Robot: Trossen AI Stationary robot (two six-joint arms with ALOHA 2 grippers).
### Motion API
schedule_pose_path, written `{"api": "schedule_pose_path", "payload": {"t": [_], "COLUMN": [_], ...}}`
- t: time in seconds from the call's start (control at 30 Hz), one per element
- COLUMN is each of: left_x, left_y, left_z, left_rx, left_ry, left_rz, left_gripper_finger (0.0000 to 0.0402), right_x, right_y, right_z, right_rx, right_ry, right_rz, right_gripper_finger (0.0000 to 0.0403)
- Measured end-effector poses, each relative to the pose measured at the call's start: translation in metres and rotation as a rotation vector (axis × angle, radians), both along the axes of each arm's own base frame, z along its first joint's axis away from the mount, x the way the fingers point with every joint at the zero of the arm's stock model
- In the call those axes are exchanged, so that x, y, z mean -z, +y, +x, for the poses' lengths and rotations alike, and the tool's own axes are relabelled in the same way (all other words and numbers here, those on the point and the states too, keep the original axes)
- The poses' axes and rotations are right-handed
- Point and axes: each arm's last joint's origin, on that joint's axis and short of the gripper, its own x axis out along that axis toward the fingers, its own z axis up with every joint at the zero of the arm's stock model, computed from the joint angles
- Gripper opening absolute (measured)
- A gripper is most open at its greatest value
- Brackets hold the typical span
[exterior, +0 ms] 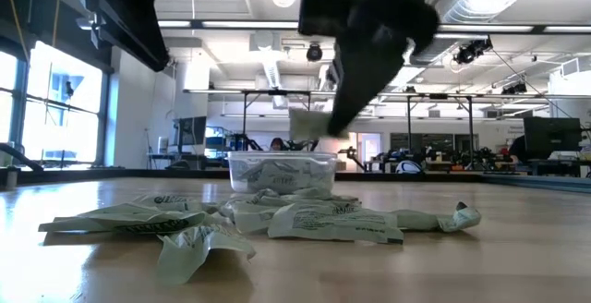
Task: Pick and place Stevia / Truvia into bins
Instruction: Put the stevia packet into the transparent container
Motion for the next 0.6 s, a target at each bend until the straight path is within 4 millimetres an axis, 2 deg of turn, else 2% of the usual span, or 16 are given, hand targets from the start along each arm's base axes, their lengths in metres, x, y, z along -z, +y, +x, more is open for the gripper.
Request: {"api": "schedule_pose_path", "payload": {"t": [0.13,0.27,0.37,0.47,0.6], "left_x": [0.0,-0.001,-0.003,-0.003,-0.003], "left_y": [0.0,-0.001,-0.002,-0.003,-0.003], "left_z": [0.0,0.002,0.004,0.004,0.004], "left_rx": [-0.002,-0.005,-0.014,-0.027,-0.066], "left_ry": [-0.005,-0.031,-0.052,-0.057,-0.063], "left_rz": [-0.003,-0.014,-0.042,-0.078,-0.107], "left_gripper_finger": [0.0147,0.0147,0.0147,0.0147,0.0147], "right_x": [-0.02,-0.021,-0.017,-0.013,-0.01], "right_y": [-0.028,-0.064,-0.085,-0.095,-0.099], "right_z": [-0.001,0.005,0.008,0.008,0.006], "right_rx": [0.146,0.284,0.306,0.28,0.235], "right_ry": [-0.064,-0.108,-0.105,-0.077,-0.05], "right_rz": [-0.008,0.003,0.05,0.096,0.106], "right_gripper_finger": [0.0002,0.0004,0.0001,0.0005,0.0039]}}
